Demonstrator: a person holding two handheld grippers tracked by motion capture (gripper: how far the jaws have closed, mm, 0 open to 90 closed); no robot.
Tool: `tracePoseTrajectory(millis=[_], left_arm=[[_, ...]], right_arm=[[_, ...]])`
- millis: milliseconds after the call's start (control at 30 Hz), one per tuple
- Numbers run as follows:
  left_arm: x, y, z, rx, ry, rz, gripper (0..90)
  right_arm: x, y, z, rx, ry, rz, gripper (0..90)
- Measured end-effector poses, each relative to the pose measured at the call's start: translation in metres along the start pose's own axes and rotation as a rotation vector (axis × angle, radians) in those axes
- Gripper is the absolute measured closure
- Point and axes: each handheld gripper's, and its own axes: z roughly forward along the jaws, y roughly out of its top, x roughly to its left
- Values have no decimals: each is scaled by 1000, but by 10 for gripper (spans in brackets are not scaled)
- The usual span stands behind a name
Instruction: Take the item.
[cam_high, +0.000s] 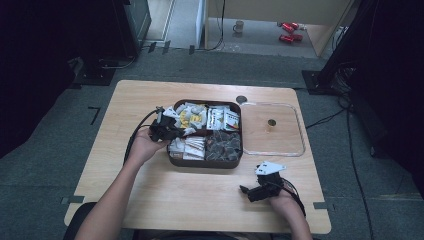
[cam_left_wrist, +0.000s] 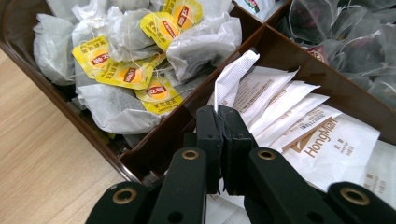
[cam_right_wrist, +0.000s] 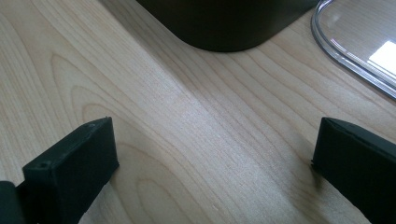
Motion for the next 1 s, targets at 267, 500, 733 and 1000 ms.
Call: tracePoseTrajectory(millis=[267,500,733,1000], left_arm=[[2,0,-12,-31,-3,-9,886],[5,0,-23,-54,-6,-20,886],[10,-2,-33,-77,-6,-44,885],[14,-5,-46,-111,5,-59,885]], right_arm=[[0,0,0,0,1,-2,0],[0,0,0,-2,2,-1,0],[0,0,0,-1,2,-3,0],[0,0,0,-1,2,-3,0]])
